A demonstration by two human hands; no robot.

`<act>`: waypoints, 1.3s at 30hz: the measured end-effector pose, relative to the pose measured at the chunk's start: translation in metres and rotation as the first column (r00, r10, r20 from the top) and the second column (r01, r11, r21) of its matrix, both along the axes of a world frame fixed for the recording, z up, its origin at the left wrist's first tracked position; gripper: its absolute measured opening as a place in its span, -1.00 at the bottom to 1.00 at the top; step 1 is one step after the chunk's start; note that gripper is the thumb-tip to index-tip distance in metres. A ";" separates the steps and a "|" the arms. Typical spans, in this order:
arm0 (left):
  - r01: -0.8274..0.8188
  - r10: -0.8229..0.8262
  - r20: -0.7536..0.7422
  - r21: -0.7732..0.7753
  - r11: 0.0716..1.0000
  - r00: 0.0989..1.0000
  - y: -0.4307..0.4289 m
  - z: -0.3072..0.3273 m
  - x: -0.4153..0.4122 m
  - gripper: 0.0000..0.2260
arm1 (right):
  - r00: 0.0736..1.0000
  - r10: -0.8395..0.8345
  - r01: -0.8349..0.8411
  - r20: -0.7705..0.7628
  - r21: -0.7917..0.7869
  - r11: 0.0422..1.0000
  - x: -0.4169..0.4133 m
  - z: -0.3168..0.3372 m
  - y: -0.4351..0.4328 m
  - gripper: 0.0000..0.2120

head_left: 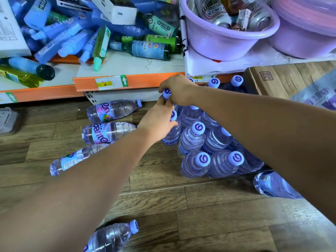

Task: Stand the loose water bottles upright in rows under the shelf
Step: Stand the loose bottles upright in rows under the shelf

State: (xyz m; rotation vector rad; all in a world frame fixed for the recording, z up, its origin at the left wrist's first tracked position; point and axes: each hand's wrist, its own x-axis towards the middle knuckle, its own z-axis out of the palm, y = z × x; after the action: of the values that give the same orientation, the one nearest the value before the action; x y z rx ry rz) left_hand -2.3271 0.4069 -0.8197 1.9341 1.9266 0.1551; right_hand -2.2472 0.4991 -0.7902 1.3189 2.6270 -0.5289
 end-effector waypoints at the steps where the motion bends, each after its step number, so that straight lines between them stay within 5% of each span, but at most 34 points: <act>1: -0.003 0.003 -0.009 0.001 1.000 1.000 0.000 -0.001 0.002 -0.45 | 1.000 -0.006 0.006 -0.006 -0.004 1.000 0.000 0.000 0.000 -0.52; 14: -0.029 0.033 -0.076 0.056 0.998 0.997 0.008 -0.007 -0.007 -0.53 | 0.999 0.035 -0.035 -0.002 0.101 0.994 -0.007 -0.005 0.015 -0.63; 19: -0.088 0.087 0.060 0.030 0.996 0.994 0.025 -0.009 -0.010 -0.50 | 0.998 0.057 -0.058 0.015 0.117 0.991 -0.012 -0.006 0.020 -0.61; 32: -0.048 0.043 0.066 0.079 0.996 0.997 0.023 -0.012 -0.016 -0.54 | 0.988 0.125 -0.133 0.085 0.094 0.987 -0.017 -0.003 0.030 -0.64; 36: -0.017 0.016 0.121 0.011 1.000 0.993 0.016 -0.014 -0.027 -0.40 | 0.989 0.123 -0.130 0.085 0.080 0.988 -0.019 -0.007 0.029 -0.61; 39: -0.042 0.043 0.030 -0.032 0.999 0.999 0.006 -0.022 -0.050 -0.35 | 0.996 0.082 -0.086 0.044 0.115 0.990 -0.020 -0.010 0.026 -0.62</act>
State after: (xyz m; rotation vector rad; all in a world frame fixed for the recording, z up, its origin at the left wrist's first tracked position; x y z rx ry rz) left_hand -2.3774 0.4125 -0.8418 1.8611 1.9393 0.1650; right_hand -2.2669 0.5252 -0.8006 1.2295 2.7038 -0.3378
